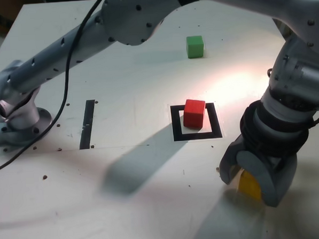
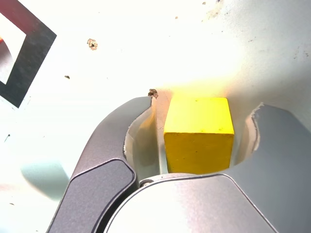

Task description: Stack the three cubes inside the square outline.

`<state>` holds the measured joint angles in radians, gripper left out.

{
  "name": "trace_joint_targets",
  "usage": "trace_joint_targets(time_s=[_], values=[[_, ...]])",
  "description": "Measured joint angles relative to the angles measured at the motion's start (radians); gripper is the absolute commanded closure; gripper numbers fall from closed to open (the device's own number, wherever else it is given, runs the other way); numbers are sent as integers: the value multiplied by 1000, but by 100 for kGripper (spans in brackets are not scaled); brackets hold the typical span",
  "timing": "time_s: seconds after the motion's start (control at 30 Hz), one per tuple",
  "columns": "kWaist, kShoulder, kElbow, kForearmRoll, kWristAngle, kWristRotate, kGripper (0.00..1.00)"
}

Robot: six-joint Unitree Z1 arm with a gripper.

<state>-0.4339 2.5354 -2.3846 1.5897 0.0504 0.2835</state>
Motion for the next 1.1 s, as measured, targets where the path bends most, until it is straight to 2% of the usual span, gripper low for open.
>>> trace_joint_targets(time_s=[0.57, 0.93, 1.1], values=[[0, -15, 23, 7, 5, -5, 71], [36, -151, 141, 13, 29, -26, 70], [76, -254, 263, 13, 42, -62, 71]])
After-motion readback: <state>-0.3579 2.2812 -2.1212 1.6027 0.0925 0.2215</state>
